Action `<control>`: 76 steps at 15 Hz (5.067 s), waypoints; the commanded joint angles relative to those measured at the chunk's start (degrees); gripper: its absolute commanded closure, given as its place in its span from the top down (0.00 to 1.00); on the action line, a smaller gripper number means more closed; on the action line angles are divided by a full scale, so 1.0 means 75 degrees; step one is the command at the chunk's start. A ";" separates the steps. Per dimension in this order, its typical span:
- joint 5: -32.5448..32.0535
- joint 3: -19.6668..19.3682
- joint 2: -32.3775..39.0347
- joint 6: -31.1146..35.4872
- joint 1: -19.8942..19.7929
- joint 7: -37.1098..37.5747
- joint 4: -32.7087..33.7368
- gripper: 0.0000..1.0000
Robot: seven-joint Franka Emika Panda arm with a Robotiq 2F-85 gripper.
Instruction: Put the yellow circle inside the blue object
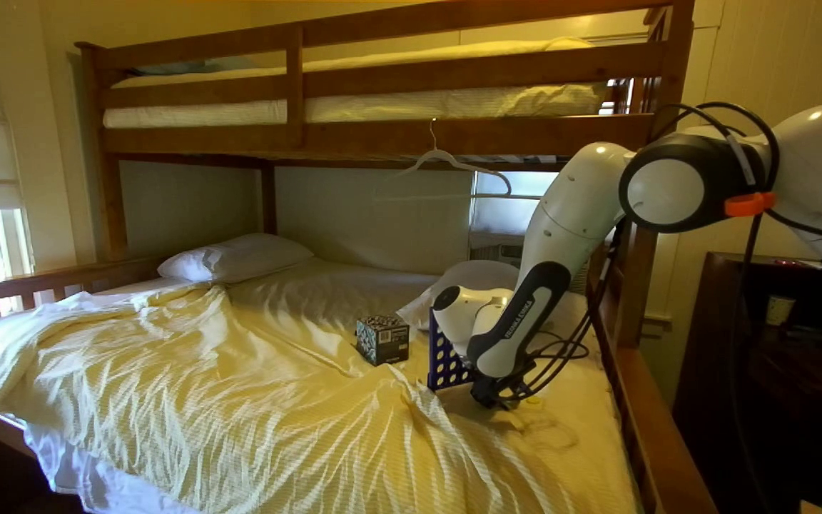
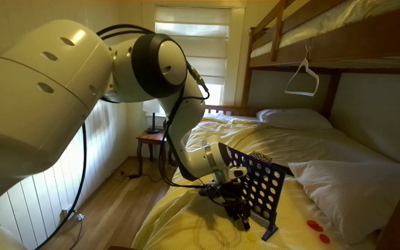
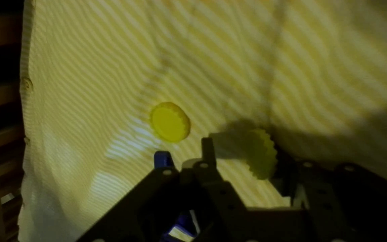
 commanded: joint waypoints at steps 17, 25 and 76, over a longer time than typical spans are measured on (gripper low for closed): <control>-0.0102 0.0022 -0.0074 -0.0149 0.0265 -0.0065 0.0071 0.09; -0.0008 0.0050 -0.0297 -0.0120 0.0331 -0.0022 -0.0142 0.02; 0.5871 0.1145 -0.5619 0.1785 -0.2047 0.1739 -0.3279 0.02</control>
